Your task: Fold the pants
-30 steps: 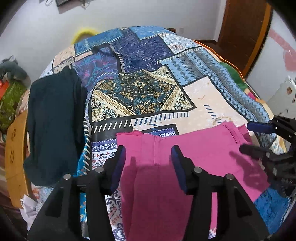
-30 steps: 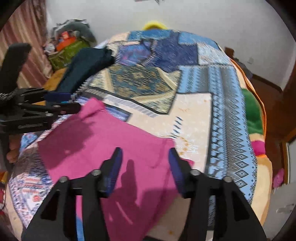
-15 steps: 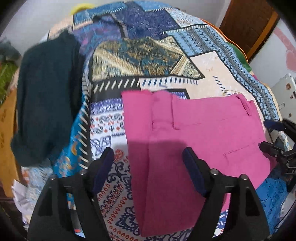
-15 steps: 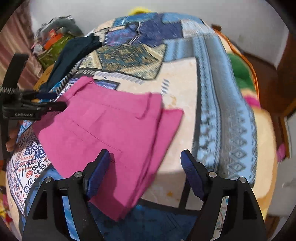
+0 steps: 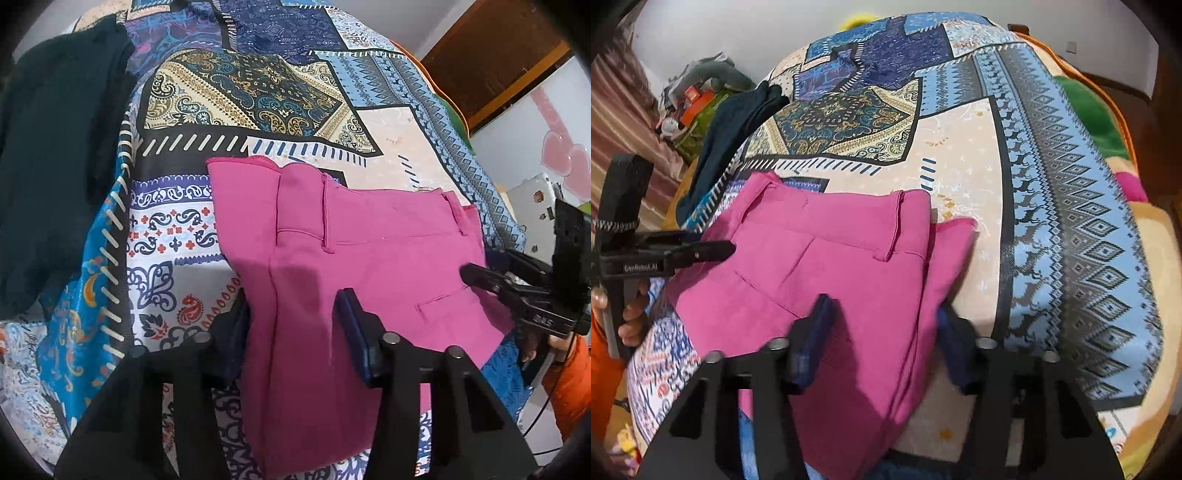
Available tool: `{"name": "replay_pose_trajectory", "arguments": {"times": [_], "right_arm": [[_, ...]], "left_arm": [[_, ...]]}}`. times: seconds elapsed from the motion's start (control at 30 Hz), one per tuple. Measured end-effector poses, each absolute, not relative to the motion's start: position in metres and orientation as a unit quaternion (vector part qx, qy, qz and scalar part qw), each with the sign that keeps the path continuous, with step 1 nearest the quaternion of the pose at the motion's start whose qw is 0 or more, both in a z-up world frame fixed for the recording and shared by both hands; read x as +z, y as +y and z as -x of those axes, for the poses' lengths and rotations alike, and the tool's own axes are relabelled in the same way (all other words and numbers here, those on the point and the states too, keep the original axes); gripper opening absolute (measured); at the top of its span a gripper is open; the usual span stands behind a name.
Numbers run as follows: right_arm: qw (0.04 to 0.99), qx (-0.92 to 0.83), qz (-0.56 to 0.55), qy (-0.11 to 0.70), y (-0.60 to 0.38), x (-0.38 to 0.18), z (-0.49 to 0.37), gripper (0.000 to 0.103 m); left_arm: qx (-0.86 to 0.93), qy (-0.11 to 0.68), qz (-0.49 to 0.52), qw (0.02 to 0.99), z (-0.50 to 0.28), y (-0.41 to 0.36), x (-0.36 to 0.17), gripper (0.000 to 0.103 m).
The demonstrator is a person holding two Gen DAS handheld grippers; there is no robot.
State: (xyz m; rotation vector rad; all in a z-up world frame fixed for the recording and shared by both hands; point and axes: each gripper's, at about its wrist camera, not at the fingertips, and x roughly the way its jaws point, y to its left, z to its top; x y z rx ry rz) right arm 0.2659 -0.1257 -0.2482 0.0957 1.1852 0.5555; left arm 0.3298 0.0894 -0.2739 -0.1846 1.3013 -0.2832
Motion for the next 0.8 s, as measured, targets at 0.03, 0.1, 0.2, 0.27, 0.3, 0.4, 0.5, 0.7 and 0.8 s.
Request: {"name": "replay_pose_trajectory", "arguments": {"times": [0.03,0.1,0.2,0.27,0.3,0.4,0.5,0.7,0.8], "right_arm": [[0.791,0.257,-0.049,0.553,-0.125,-0.250,-0.268,0.037],[0.791,0.254,-0.052,0.554,-0.126,-0.249,-0.269,0.027],[0.797,0.252,-0.049,0.547,-0.126,-0.243,-0.269,0.013],[0.802,0.254,-0.042,0.539,-0.125,-0.236,-0.270,0.012],[0.805,0.256,-0.038,0.534,-0.124,-0.231,-0.269,0.011],[0.815,0.265,-0.023,0.514,-0.116,-0.212,-0.266,0.011],[0.829,0.275,-0.002,0.488,-0.104,-0.190,-0.260,0.011],[0.845,0.298,0.020,0.444,-0.073,-0.147,-0.258,0.011],[0.852,0.309,0.027,0.421,-0.053,-0.127,-0.261,0.011]], "left_arm": [[-0.130,0.604,0.089,0.782,-0.330,0.090,-0.274,0.040],[-0.127,0.603,0.094,0.782,-0.330,0.089,-0.273,0.032],[-0.112,0.586,0.062,0.800,-0.324,0.081,-0.262,0.024],[-0.105,0.574,0.032,0.811,-0.317,0.074,-0.252,0.022],[-0.104,0.569,0.024,0.815,-0.315,0.073,-0.249,0.021],[-0.096,0.550,0.003,0.829,-0.307,0.073,-0.233,0.020],[-0.084,0.529,-0.001,0.844,-0.301,0.081,-0.214,0.019],[-0.056,0.479,0.027,0.875,-0.289,0.119,-0.166,0.019],[-0.038,0.453,0.026,0.890,-0.281,0.138,-0.143,0.019]]}}
